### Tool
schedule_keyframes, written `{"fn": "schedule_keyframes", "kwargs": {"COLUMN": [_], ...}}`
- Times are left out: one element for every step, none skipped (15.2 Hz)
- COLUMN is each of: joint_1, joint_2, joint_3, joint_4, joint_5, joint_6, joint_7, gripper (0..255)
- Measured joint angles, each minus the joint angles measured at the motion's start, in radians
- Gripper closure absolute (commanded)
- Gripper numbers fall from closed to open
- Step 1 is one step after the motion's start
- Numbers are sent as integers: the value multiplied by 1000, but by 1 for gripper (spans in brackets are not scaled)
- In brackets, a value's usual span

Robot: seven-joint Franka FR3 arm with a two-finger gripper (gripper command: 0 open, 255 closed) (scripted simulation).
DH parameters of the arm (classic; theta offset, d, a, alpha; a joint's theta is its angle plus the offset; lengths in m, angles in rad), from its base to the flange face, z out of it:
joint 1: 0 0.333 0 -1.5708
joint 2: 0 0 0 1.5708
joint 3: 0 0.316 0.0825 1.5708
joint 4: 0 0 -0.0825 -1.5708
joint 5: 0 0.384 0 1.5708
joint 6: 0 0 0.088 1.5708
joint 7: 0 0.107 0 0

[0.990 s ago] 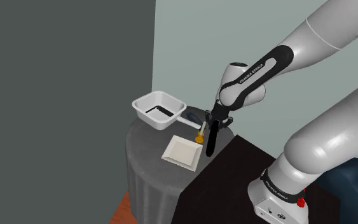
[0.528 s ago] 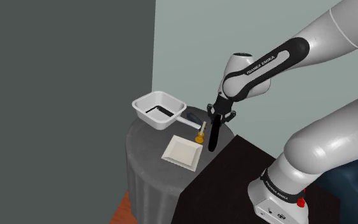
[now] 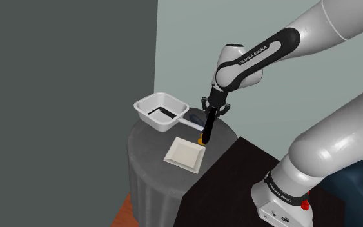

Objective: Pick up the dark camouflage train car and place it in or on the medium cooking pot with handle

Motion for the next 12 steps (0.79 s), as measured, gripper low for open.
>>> {"fn": "schedule_keyframes", "kwargs": {"joint_1": [5,8,7,7,10,12,17,18,22,25,27,30], "joint_2": [37,72,114,145,178,210,243,277,313,342,376,409], "joint_3": [9,14,14,16,20,22,28,29,32,34,34,35], "joint_4": [38,76,124,167,207,251,294,336,382,425,473,527], "joint_5": [1,0,-4,-8,-10,-13,-17,-20,-24,-27,-31,-35], "joint_6": [-1,-5,-11,-23,-29,-41,-51,-60,-70,-84,-98,-118], "joint_7": [14,23,25,30,39,46,59,64,73,81,85,92], "gripper": [255,255,255,255,255,255,255,255,255,255,255,255]}}
